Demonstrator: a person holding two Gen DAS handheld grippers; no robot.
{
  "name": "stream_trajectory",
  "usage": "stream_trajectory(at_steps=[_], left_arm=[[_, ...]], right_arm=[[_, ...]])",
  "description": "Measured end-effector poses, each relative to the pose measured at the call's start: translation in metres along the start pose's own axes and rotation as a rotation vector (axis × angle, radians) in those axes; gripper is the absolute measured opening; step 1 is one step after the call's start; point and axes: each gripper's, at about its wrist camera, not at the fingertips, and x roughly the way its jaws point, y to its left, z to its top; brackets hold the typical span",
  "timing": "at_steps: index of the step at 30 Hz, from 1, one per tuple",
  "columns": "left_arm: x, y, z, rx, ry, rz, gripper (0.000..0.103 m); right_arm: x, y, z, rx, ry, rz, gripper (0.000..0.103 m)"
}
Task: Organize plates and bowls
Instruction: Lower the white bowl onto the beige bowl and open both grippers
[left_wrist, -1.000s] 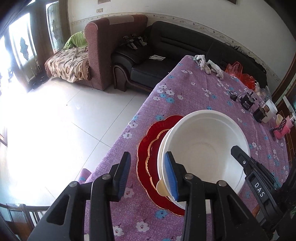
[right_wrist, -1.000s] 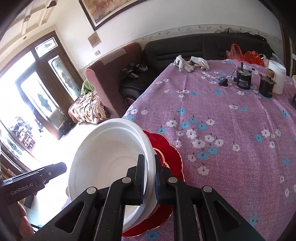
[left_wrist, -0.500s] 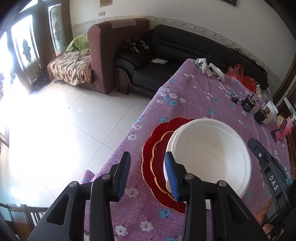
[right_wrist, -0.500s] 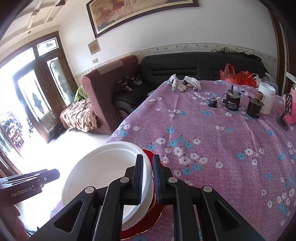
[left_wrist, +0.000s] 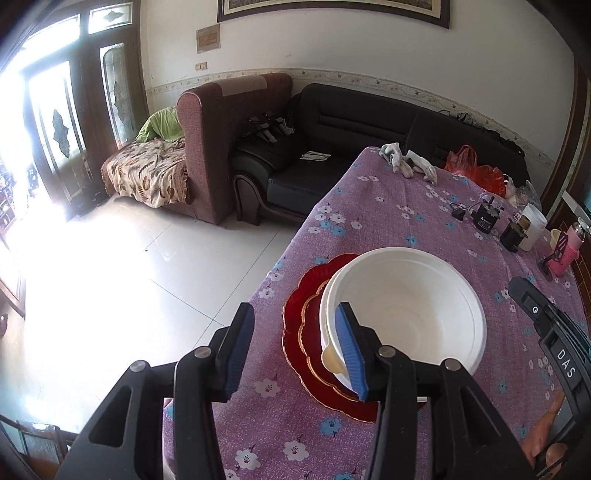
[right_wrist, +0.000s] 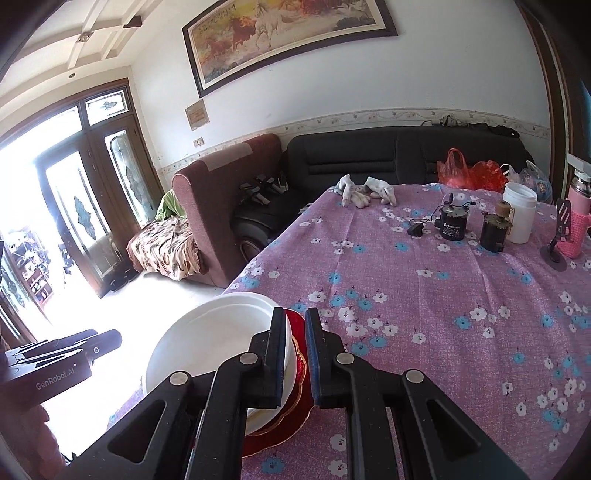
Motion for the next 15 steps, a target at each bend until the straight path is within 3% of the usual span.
stream_trajectory(at_steps=[15], left_arm=[[-0.027,-0.018,-0.021,0.025,-0.038,-0.026,0.046]], right_arm=[[-0.039,-0.007,-0.016,-0.001,-0.034,-0.005,0.012]])
